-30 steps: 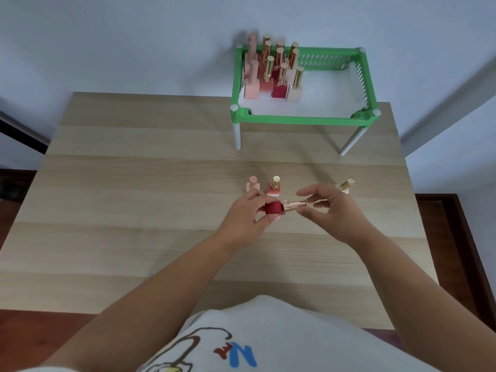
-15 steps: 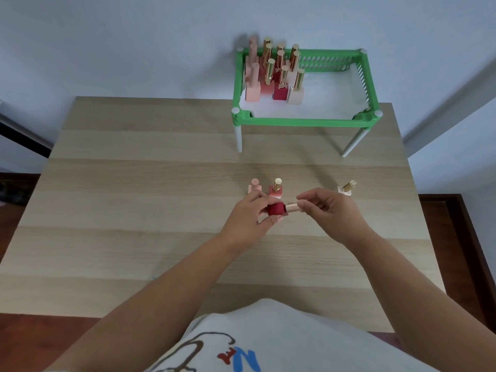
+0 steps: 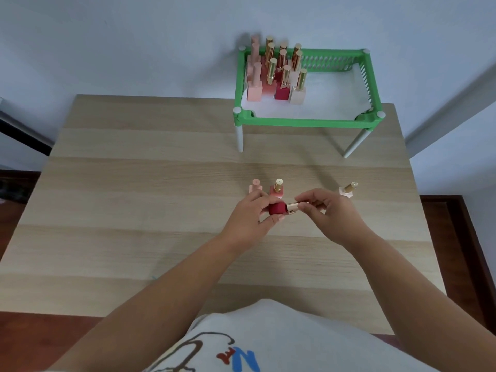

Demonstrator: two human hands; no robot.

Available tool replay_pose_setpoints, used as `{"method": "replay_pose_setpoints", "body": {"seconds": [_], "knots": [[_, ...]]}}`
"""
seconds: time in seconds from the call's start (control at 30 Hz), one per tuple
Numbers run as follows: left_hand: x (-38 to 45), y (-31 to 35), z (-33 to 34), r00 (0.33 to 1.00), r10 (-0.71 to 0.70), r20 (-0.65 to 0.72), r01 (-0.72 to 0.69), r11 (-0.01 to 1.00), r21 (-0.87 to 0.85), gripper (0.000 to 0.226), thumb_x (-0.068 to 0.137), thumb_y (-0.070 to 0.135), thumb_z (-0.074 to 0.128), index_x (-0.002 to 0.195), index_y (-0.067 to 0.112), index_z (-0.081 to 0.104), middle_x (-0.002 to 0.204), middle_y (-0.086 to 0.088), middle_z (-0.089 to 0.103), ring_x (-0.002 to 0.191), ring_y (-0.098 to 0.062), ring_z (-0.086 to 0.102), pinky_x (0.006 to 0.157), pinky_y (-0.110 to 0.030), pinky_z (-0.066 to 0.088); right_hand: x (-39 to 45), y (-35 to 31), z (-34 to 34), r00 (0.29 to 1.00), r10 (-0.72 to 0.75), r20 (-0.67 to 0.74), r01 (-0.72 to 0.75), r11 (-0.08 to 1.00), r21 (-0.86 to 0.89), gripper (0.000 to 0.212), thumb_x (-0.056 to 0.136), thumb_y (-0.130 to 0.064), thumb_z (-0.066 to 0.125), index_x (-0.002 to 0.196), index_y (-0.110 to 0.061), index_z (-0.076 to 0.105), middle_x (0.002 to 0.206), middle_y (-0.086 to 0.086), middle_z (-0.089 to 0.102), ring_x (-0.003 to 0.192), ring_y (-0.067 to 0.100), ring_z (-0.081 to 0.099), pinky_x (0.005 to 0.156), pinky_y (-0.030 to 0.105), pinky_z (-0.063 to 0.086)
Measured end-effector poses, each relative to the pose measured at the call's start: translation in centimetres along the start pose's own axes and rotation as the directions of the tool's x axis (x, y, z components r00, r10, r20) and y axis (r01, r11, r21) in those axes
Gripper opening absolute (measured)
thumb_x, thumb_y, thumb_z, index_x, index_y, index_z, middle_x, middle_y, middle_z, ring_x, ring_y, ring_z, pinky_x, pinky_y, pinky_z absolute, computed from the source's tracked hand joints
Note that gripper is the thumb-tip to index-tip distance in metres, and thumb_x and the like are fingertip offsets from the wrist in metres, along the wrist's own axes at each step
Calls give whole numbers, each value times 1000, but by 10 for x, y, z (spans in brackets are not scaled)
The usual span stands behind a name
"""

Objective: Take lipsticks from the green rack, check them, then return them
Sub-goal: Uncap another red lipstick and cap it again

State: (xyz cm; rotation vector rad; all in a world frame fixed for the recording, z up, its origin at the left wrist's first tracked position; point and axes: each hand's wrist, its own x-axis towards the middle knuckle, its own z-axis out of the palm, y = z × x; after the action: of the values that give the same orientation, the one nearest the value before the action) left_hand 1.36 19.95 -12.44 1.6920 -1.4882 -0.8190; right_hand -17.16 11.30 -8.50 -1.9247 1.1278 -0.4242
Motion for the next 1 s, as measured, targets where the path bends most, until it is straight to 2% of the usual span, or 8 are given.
{"method": "replay_pose_setpoints", "body": {"seconds": [0.17, 0.3, 0.4, 0.53, 0.67, 0.8, 0.9, 1.0], "knots": [[1, -2, 1, 1000, 9, 3, -9, 1000, 1, 33, 86, 24, 72, 117, 18, 66, 102, 5, 56, 93, -9, 55, 84, -15, 47, 3, 2, 4, 1000, 18, -8, -19, 999, -44, 8, 87, -20, 64, 88, -26, 70, 68, -9, 63, 63, 1, 51, 58, 10, 40], [1, -3, 2, 1000, 26, -5, -26, 999, 42, 35, 87, 24, 71, 120, 18, 64, 102, 0, 57, 95, -14, 56, 88, -33, 52, 5, 2, 10, 999, 43, -31, -45, 997, -63, 8, 88, -19, 62, 87, -22, 69, 60, -5, 59, 52, 4, 46, 49, 11, 37], [0, -4, 4, 998, 54, -30, -51, 996, 77, 33, 86, 22, 71, 118, 15, 66, 95, 6, 52, 89, -12, 54, 82, -35, 52, 7, 2, 14, 995, 93, -41, -95, 993, -68, 9, 88, -18, 61, 87, -20, 70, 59, -7, 56, 48, 3, 45, 46, 9, 36], [-3, -6, 11, 996, 59, -64, -52, 994, 93, 28, 84, 22, 72, 111, 15, 67, 93, 12, 52, 84, -6, 53, 79, -28, 51, 9, 3, 15, 991, 131, -26, -133, 987, -94, 9, 88, -18, 62, 88, -19, 71, 58, -12, 56, 46, 0, 48, 46, 7, 36], [-2, -15, 17, 998, -54, -13, 54, 998, -18, 30, 83, 24, 74, 111, 18, 68, 90, 19, 54, 85, 6, 55, 77, -5, 42, 15, 2, 10, 986, 159, 55, -146, 972, -184, 8, 87, -26, 62, 89, -25, 70, 61, -17, 57, 53, -2, 50, 50, 10, 33], [2, -23, 22, 989, -128, 76, 132, 990, -41, 36, 84, 32, 72, 118, 23, 65, 99, 16, 57, 93, -1, 58, 79, -9, 44, 20, 4, 6, 988, 103, 117, -82, 981, -174, 9, 88, -25, 62, 89, -24, 70, 67, -19, 60, 59, -9, 54, 53, 6, 39], [0, -33, 26, 978, -150, 146, 134, 985, 109, 44, 85, 38, 69, 125, 20, 60, 118, 4, 58, 109, -12, 54, 94, -25, 44, 31, 8, -2, 989, 91, 114, -54, 954, -295, 13, 90, -26, 57, 93, -23, 70, 74, -12, 63, 68, 1, 56, 58, 15, 40], [-8, -43, 28, 984, -51, 170, 1, 960, 281, 43, 84, 40, 69, 121, 19, 64, 121, 0, 57, 117, -19, 46, 102, -29, 34, 45, 13, -10, 993, 102, 60, -71, 917, -392, 16, 91, -26, 54, 93, -20, 68, 78, -6, 62, 75, 15, 58, 65, 27, 45]]}}
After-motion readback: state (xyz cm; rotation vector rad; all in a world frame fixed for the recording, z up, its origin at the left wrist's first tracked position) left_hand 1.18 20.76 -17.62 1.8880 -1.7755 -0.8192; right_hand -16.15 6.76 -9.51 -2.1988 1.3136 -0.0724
